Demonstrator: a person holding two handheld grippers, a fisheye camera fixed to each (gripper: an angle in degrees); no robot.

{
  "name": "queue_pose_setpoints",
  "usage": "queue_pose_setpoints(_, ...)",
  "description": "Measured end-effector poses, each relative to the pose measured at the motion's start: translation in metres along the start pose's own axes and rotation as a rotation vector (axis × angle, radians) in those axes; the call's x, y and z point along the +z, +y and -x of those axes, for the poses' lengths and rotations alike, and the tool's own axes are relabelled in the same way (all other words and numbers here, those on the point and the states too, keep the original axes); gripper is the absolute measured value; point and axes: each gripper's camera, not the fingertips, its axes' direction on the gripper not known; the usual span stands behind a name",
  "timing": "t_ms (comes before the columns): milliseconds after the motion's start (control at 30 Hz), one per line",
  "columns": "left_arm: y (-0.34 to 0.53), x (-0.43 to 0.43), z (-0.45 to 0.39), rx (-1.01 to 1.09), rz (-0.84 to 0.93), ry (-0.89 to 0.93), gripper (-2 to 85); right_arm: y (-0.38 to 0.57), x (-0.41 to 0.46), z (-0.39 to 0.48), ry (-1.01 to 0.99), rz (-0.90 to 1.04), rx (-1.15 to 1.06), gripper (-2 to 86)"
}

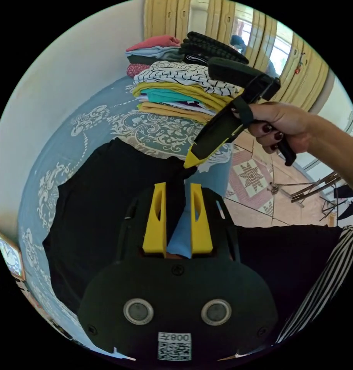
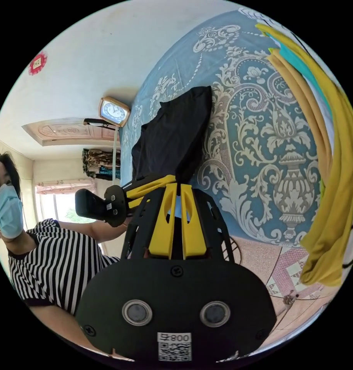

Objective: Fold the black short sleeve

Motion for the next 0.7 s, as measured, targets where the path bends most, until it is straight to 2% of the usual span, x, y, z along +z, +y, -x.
queue_pose_setpoints(200, -0.012, -0.004, -0.011, -0.075, -0.032, 0.048, 2.4, -0.039, -0.014, 0.024, 0.113, -0.113, -0.04, 7.1)
queue_pose_setpoints(367, -0.021, -0.005, -0.021, -0.096, -0.046, 0.06, 2.1, -0.111, -0.001, 0.03, 0.193, -0.138, -0.024, 9.0)
queue_pose_setpoints(600, -0.023, 0.0, -0.024, -0.122, -0.058, 0.094, 2.1, -0.174, 0.018, 0.046, 0.253, -0.123, 0.0, 5.7)
queue_pose_setpoints(700, -0.022, 0.005, -0.023, -0.132, -0.062, 0.108, 2.1, -0.184, 0.019, 0.055, 0.22, -0.136, 0.006, 5.3)
